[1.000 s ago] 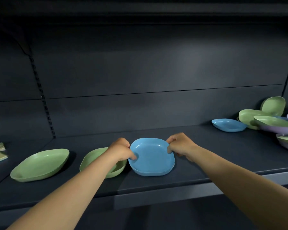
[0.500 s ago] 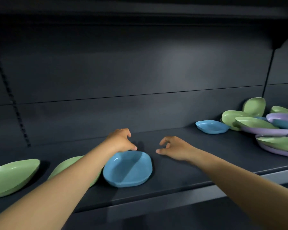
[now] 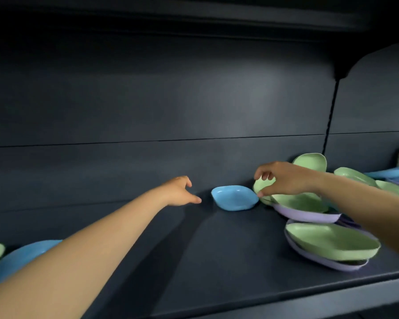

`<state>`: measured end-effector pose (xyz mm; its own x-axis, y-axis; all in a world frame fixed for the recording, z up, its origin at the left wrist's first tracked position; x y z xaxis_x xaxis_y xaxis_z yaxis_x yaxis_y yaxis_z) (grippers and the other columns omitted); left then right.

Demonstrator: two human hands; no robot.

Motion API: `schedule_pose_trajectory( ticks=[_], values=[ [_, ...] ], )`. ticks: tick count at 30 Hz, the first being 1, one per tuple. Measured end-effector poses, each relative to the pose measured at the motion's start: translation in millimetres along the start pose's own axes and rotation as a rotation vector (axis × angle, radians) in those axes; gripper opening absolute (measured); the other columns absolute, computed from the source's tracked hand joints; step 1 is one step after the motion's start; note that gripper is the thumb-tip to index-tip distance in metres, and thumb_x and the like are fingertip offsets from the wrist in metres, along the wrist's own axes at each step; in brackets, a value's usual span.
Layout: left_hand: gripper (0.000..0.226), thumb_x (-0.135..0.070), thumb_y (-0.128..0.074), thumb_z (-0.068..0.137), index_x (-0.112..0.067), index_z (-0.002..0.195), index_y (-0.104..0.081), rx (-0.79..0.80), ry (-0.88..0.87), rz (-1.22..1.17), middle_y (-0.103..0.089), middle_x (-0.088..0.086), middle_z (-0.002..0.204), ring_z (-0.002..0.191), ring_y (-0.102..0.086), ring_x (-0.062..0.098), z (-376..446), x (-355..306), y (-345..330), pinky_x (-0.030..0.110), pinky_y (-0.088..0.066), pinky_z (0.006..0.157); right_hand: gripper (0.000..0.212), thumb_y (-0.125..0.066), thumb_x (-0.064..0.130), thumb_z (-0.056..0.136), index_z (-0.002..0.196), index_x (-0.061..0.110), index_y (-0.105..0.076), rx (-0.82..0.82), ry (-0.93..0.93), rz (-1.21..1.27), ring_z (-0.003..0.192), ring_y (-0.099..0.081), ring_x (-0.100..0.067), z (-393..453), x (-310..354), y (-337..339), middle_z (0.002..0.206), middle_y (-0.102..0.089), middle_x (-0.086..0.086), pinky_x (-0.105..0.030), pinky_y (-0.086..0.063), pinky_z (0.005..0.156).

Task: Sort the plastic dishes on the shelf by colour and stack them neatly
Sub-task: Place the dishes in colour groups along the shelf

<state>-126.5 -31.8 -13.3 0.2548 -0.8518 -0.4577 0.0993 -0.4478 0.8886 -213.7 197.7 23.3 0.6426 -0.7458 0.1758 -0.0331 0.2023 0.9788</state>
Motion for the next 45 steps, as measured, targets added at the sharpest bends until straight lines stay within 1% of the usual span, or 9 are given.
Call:
schedule_pose_trajectory(
  ticks=[4,10,18,22,24,28,30,38,45],
  values=[
    [0.068,-0.041,-0.066,0.084,-0.014,0.139,-0.037,0.032,0.115,-0.133,-0.044,0.005,0.137,0.114,-0.051,0.021,31.9,-26.9,-41.1,0.027,-0.044,0.090,0.051,-0.075,0.044,0.075,0.118,0.029,-0.053,0.124,-0.036,0.035,0.109,-0.054,-0.014,10.8,-66.7,0.2,0.113,-0.054,0.007,-0.029,-0.043,0.096],
    [0.074,-0.044,-0.069,0.081,-0.008,0.137,-0.036,-0.009,0.314,-0.401,-0.049,0.007,0.127,0.101,-0.059,0.021,77.7,-47.8,-84.1,0.031,-0.052,0.092,0.066,-0.078,0.043,0.072,0.128,0.030,-0.045,0.220,-0.015,0.014,0.109,-0.053,-0.015,40.6,-123.2,-15.1,0.120,-0.049,0.006,-0.025,-0.041,0.092],
    [0.076,-0.033,-0.080,0.072,-0.006,0.132,-0.041,-0.102,0.499,-0.253,-0.054,0.009,0.124,0.112,-0.055,0.024,93.4,-45.0,-104.6,0.030,-0.047,0.088,0.073,-0.077,0.048,0.069,0.131,0.032,-0.043,0.400,-0.004,-0.021,0.121,-0.047,-0.014,73.4,-143.2,-49.1,0.125,-0.043,0.012,-0.026,-0.042,0.097],
    [0.071,-0.023,-0.080,0.073,-0.004,0.131,-0.043,-0.109,0.514,-0.318,-0.053,0.010,0.127,0.115,-0.053,0.025,100.2,-39.9,-107.3,0.031,-0.045,0.092,0.046,-0.078,0.049,0.068,0.102,0.035,-0.050,0.455,0.021,-0.001,0.090,-0.049,-0.004,83.4,-144.9,-56.2,0.097,-0.042,0.019,-0.022,-0.045,0.081],
    [0.063,-0.022,-0.080,0.073,-0.006,0.125,-0.047,-0.117,0.509,-0.402,-0.055,0.008,0.118,0.105,-0.055,0.024,101.6,-35.2,-107.8,0.030,-0.046,0.083,0.051,-0.078,0.049,0.068,0.109,0.033,-0.052,0.455,0.021,0.022,0.101,-0.052,-0.004,86.8,-148.7,-55.9,0.110,-0.047,0.019,-0.022,-0.044,0.086],
    [0.052,-0.016,-0.081,0.071,-0.006,0.115,-0.055,-0.178,0.487,-0.674,-0.061,0.006,0.113,0.095,-0.057,0.020,98.7,-19.2,-104.9,0.025,-0.045,0.067,0.034,-0.076,0.039,0.075,0.073,0.023,-0.047,0.382,0.020,0.173,0.068,-0.047,-0.007,93.4,-154.0,-46.7,0.077,-0.048,0.011,-0.022,-0.037,0.062],
    [0.049,-0.014,-0.081,0.071,-0.006,0.112,-0.056,-0.222,0.471,-0.792,-0.063,0.007,0.113,0.097,-0.061,0.021,92.5,-10.6,-99.6,0.025,-0.049,0.066,0.033,-0.075,0.036,0.078,0.074,0.012,-0.052,0.304,-0.001,0.283,0.065,-0.046,-0.016,94.4,-153.2,-34.8,0.072,-0.050,-0.003,-0.026,-0.035,0.063],
    [0.042,-0.017,-0.080,0.074,-0.007,0.110,-0.059,-0.337,0.346,-0.884,-0.066,0.005,0.104,0.085,-0.063,0.014,48.7,14.1,-35.9,0.022,-0.050,0.059,0.024,-0.073,0.029,0.082,0.084,0.006,-0.067,-0.018,-0.025,0.423,0.061,-0.054,-0.017,86.8,-111.2,29.4,0.074,-0.062,-0.006,-0.024,-0.039,0.054],
    [0.032,-0.016,-0.077,0.077,-0.008,0.106,-0.063,-0.302,0.289,-0.697,-0.068,0.001,0.098,0.080,-0.064,0.011,-19.5,66.8,38.6,0.020,-0.052,0.061,0.016,-0.064,0.022,0.088,0.094,0.008,-0.068,-0.194,-0.044,0.559,0.078,-0.060,-0.024,66.2,-23.6,55.3,0.098,-0.069,-0.013,-0.030,-0.045,0.070]
  ],
)
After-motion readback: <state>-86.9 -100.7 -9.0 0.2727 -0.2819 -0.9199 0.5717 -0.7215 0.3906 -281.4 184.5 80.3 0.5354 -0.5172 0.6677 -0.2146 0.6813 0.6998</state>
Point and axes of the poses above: each hand's wrist, its own z-axis towards the middle knuckle, its own y-axis out of the back of the hand, x = y × z, the point moved 7 cm from there along z, towards the middle knuckle
